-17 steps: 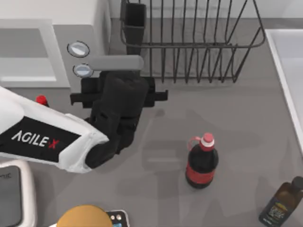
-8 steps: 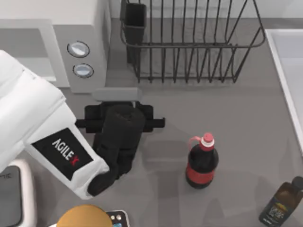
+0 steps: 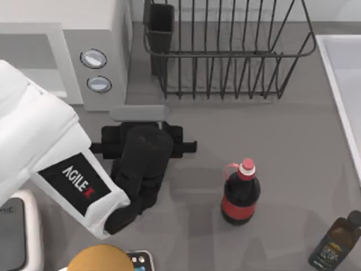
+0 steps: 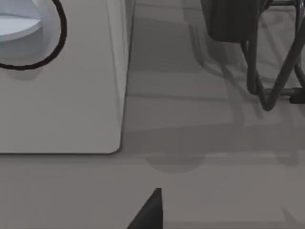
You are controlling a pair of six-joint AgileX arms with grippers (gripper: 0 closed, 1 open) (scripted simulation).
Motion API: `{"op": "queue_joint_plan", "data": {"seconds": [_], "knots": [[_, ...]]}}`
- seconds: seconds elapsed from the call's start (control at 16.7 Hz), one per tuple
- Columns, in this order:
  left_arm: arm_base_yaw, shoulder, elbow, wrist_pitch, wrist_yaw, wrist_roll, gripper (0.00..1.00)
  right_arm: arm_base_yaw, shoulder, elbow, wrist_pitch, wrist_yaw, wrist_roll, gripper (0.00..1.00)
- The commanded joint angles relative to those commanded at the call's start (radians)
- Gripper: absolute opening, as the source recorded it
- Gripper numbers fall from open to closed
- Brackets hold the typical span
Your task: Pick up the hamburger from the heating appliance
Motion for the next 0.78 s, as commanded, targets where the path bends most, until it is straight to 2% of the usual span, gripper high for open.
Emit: {"op": "queue_joint_plan", "data": {"seconds": [0.42, 0.78], "knots": [[0.0, 0.0, 0.0, 0.0, 0.0, 0.0, 0.98, 0.0, 0.0, 0.0, 0.0, 0.0, 0.0, 1.0], [0.0, 0.0, 0.0, 0.0, 0.0, 0.0, 1.0, 0.0, 0.0, 0.0, 0.0, 0.0, 0.0, 1.0]]}}
